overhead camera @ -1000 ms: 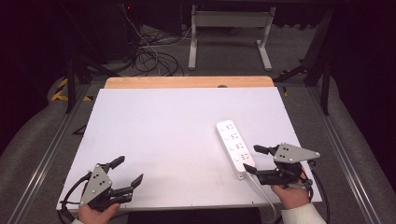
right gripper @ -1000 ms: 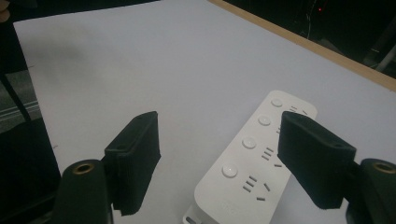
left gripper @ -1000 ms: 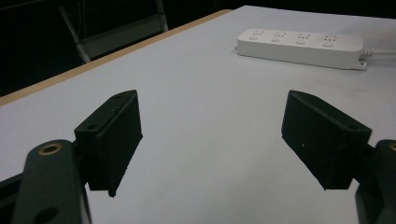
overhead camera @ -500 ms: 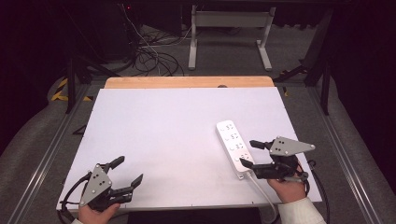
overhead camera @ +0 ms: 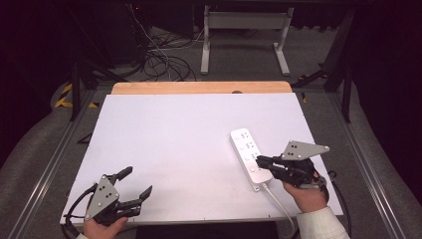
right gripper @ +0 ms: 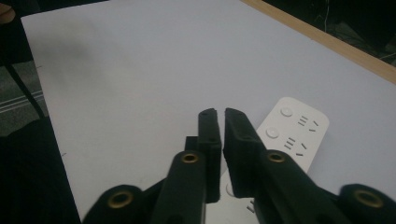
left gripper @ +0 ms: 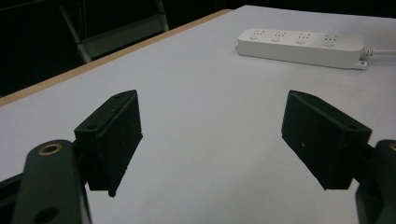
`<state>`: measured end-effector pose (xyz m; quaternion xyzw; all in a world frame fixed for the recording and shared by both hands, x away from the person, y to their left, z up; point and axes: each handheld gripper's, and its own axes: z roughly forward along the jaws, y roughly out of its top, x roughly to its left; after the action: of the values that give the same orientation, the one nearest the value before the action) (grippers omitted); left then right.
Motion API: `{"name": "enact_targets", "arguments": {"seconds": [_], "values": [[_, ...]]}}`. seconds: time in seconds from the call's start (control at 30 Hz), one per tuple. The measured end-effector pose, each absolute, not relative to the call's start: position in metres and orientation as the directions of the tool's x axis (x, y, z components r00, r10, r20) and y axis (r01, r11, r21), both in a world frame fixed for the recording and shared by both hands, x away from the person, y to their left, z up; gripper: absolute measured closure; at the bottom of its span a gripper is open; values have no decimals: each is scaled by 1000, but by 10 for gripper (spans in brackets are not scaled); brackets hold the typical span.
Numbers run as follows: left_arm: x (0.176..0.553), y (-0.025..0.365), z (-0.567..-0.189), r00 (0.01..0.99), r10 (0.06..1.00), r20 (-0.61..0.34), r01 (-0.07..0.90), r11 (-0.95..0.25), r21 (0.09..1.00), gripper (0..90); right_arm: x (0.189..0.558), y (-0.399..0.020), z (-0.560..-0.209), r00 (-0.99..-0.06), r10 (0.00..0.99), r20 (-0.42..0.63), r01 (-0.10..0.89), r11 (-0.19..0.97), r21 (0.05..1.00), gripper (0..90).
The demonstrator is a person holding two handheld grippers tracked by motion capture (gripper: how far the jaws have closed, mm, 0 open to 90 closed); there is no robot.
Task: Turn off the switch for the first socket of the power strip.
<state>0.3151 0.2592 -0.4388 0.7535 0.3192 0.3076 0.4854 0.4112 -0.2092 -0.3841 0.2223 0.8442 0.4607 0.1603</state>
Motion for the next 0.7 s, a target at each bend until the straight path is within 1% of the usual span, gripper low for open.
{"name": "enact_targets", "arguments": {"seconds": [0.03,0.3,0.7], "values": [[315,259,-439,607,781,146,186,-318,930,205,412,-208,-383,-850,523,-65,231,481,846,900],[315,260,-439,605,781,153,184,-324,928,205,420,-198,-381,-837,539,-88,253,524,813,900],[315,260,-439,602,785,146,190,-318,929,205,440,-187,-385,-809,585,-56,353,561,749,900]]}}
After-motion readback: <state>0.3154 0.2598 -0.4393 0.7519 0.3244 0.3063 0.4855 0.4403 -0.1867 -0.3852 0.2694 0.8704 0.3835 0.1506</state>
